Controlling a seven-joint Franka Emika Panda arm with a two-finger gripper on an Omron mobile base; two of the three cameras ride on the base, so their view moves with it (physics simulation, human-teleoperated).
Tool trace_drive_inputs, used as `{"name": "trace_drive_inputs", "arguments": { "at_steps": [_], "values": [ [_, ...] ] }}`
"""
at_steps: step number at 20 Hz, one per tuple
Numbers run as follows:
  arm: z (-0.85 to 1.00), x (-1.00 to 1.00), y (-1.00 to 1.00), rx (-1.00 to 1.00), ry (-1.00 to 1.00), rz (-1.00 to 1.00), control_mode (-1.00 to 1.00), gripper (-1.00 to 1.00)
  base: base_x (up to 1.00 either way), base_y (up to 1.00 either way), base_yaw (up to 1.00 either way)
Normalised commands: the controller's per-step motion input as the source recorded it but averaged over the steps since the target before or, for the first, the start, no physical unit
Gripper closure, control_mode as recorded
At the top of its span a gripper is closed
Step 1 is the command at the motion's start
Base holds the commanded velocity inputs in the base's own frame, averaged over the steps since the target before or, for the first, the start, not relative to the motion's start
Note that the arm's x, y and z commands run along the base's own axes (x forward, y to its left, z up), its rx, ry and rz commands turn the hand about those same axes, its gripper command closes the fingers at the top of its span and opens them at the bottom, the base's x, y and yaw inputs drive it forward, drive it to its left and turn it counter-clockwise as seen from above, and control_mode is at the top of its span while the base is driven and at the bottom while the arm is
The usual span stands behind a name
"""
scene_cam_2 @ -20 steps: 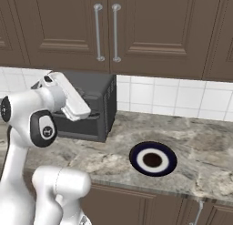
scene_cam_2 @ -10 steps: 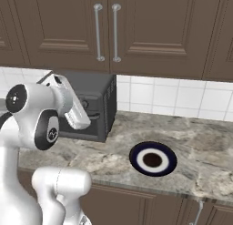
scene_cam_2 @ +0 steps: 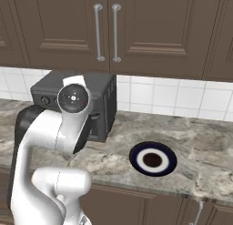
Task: Pull the toaster oven rack outwards. Pick up the baguette from the plate and place it on the toaster oven rack. Close the toaster oven door fully and set the temperature to the lowest setting.
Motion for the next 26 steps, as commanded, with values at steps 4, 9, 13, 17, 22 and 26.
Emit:
{"name": "trace_drive_inputs", "arguments": {
  "at_steps": [4,9,13,17,22,26],
  "values": [
    [-0.36,-0.15,0.03,0.53,-0.06,0.04,-1.0,1.0,0.0,0.0,0.0],
    [-0.12,-0.17,0.5,0.1,-0.01,0.0,-1.0,1.0,0.0,0.0,0.0],
    [-0.01,0.0,0.94,-0.04,0.02,-0.02,-1.0,1.0,0.0,0.0,0.0],
    [-0.03,0.0,0.49,-0.01,0.05,0.0,-1.0,1.0,0.0,0.0,0.0],
    [-0.27,0.0,0.0,0.0,0.0,0.0,-1.0,1.0,0.0,0.0,0.0],
    [-0.28,0.0,0.01,0.03,-0.02,0.0,-1.0,1.0,0.0,0.0,0.0]
  ]
}}
